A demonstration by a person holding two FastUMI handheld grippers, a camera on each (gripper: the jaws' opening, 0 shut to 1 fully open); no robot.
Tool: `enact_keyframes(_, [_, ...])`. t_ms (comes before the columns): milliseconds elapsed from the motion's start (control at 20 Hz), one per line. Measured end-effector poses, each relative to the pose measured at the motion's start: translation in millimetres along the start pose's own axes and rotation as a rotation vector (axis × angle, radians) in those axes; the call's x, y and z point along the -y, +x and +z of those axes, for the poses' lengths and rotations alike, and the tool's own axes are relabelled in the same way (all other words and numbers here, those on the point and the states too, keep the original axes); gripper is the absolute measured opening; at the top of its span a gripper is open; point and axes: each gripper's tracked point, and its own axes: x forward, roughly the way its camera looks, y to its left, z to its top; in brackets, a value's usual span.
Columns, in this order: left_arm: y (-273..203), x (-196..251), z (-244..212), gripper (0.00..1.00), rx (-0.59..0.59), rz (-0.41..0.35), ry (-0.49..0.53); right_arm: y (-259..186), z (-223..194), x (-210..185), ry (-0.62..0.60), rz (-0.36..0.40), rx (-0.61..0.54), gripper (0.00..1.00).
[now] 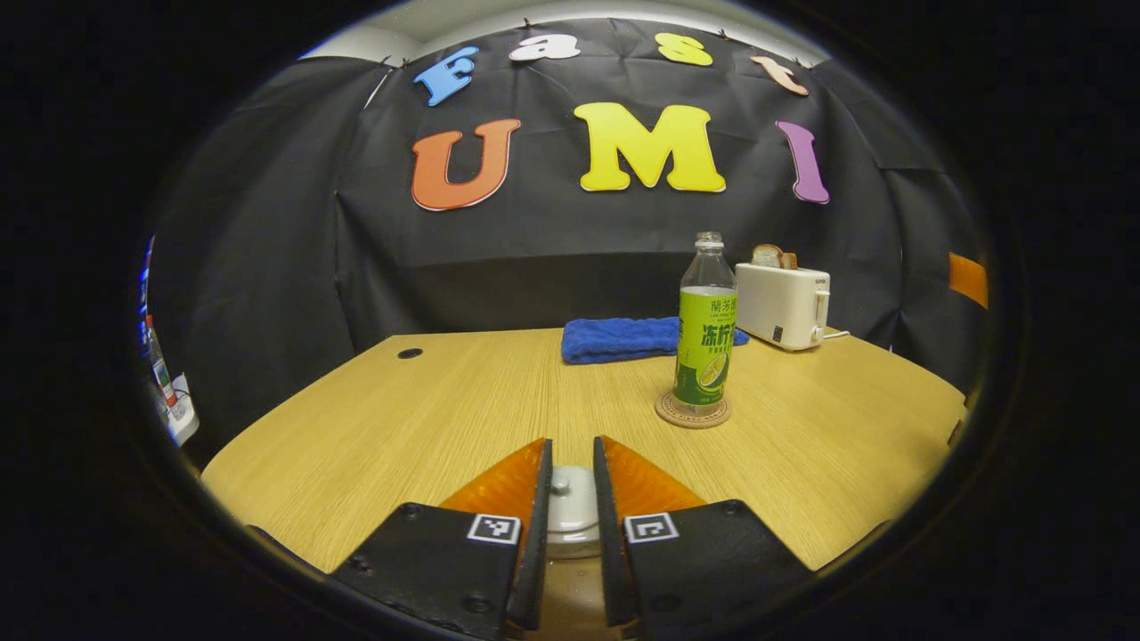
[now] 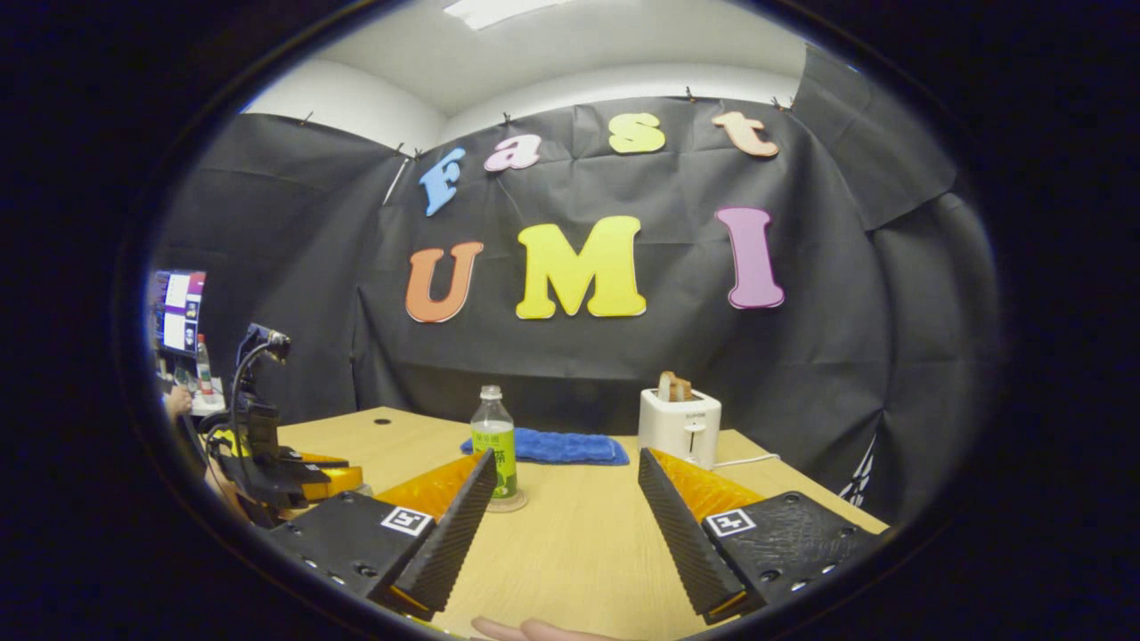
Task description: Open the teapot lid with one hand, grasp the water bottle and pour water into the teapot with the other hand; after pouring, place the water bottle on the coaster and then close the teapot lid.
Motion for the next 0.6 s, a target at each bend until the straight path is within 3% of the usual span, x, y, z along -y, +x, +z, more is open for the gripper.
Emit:
enact_keyframes(50, [0.1, 2.5, 0.1, 0.35, -0.007, -0.002, -0.002, -0.3, 2.5, 1.6, 0.000, -0.005, 0.004, 0.95])
enact_keyframes(200, [-4.3, 3.3, 3.8, 0.88, -0.019, 0.015, 0.011, -2.7, 5.1, 2.9, 0.002, -0.011, 0.006, 0.95])
enact_keyframes(300, [-8.8, 4.0, 11.4, 0.98, -0.004, 0.026, 0.013, -4.5, 6.6, 3.9, 0.000, -0.016, 0.007, 0.95])
enact_keyframes(600, [-38.0, 2.2, 45.7, 0.99, 0.054, 0.040, -0.023, -13.0, 14.8, 5.2, 0.010, -0.030, -0.001, 0.95])
